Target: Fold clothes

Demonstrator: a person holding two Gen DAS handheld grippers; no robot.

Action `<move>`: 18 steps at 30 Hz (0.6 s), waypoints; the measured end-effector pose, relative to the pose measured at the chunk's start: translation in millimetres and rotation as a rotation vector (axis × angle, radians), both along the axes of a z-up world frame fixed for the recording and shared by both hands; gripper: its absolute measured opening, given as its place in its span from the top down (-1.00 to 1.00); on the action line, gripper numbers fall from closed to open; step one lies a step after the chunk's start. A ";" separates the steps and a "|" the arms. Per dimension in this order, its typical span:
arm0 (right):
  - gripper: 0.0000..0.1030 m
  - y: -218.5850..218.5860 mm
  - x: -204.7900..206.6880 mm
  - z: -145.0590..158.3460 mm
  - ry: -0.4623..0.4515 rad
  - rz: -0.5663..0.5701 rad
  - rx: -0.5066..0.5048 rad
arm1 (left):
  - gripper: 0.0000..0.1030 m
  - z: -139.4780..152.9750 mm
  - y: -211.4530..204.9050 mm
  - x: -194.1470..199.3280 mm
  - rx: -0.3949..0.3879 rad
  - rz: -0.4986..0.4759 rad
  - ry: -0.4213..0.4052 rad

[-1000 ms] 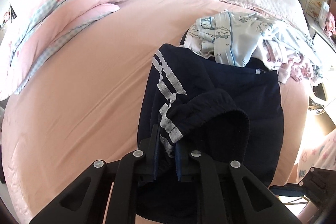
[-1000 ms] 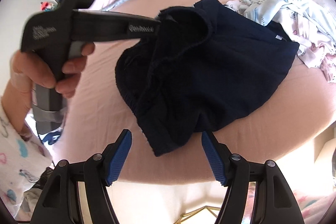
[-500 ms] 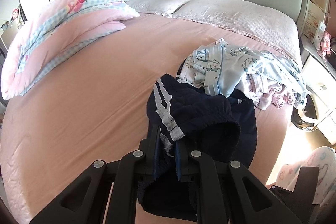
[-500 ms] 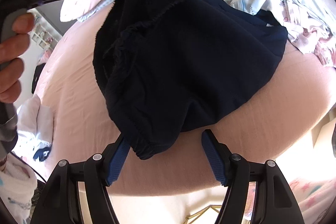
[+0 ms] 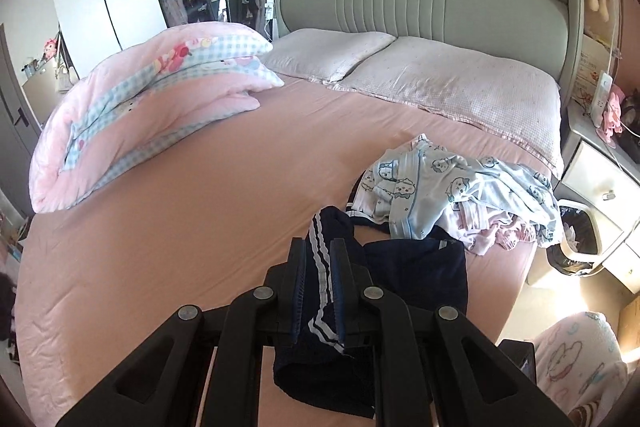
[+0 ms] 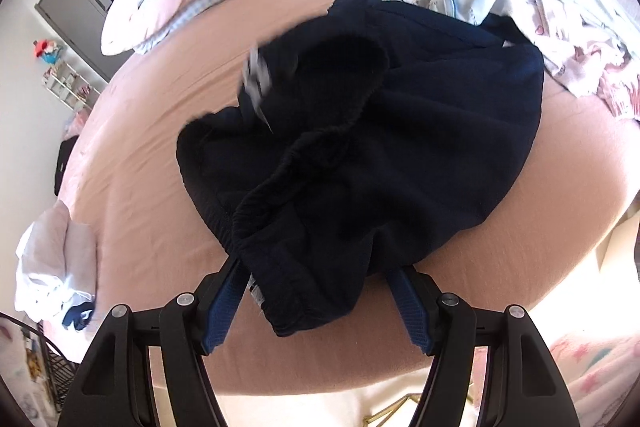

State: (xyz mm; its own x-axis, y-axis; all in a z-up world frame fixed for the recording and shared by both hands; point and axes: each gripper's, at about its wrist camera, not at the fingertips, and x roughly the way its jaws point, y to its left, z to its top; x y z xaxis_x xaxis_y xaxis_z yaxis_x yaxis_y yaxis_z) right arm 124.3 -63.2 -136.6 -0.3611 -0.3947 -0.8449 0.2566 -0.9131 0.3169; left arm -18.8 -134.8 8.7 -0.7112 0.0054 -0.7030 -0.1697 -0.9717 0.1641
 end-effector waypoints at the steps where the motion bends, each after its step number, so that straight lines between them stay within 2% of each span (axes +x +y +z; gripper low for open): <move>1: -0.32 -2.6 3.0 0.6 0.008 0.005 0.017 | 0.79 -3.1 -1.2 -3.4 -0.008 0.012 -0.009; 2: -0.20 -5.7 5.3 1.1 0.015 0.013 0.046 | 0.79 -6.2 -2.4 -6.8 -0.015 0.023 -0.018; 3: -0.10 -8.3 8.0 2.1 0.025 0.017 0.086 | 0.79 -10.0 -4.5 -9.2 -0.005 0.033 -0.027; 4: 0.11 -9.3 11.1 3.5 0.038 0.020 0.113 | 0.79 -13.7 -6.7 -11.4 0.006 0.043 -0.036; 5: 0.20 -10.0 14.0 4.9 0.048 0.022 0.135 | 0.79 -17.2 -10.3 -11.4 0.027 0.051 -0.054; 6: 0.23 -8.6 15.5 5.9 0.046 0.022 0.128 | 0.79 -21.1 -12.9 -13.1 0.046 0.051 -0.072; 8: 0.42 -6.1 17.5 7.8 0.039 0.025 0.122 | 0.79 -29.0 -18.0 -16.7 0.081 0.049 -0.107; 11: 0.57 -1.8 19.6 11.0 0.028 0.031 0.107 | 0.68 -40.1 -21.2 -11.7 0.066 0.058 -0.143; 13: 0.63 1.3 21.6 13.6 0.021 0.034 0.078 | 0.33 -49.1 -22.6 -8.5 0.062 0.074 -0.163; 14: 0.64 1.8 23.2 14.2 0.015 0.034 0.067 | 0.21 -53.4 -23.8 -6.5 0.068 0.082 -0.171; 15: 0.64 2.3 24.9 14.9 0.008 0.034 0.057 | -0.02 -57.4 -25.7 -4.7 0.084 0.089 -0.183; 16: 0.64 3.0 26.4 15.7 0.002 0.035 0.047 | -0.13 -60.5 -27.4 -3.1 0.101 0.094 -0.190; 18: 0.64 4.4 28.2 18.6 -0.007 0.041 0.029 | -0.13 -66.2 -29.7 -0.9 0.131 0.104 -0.203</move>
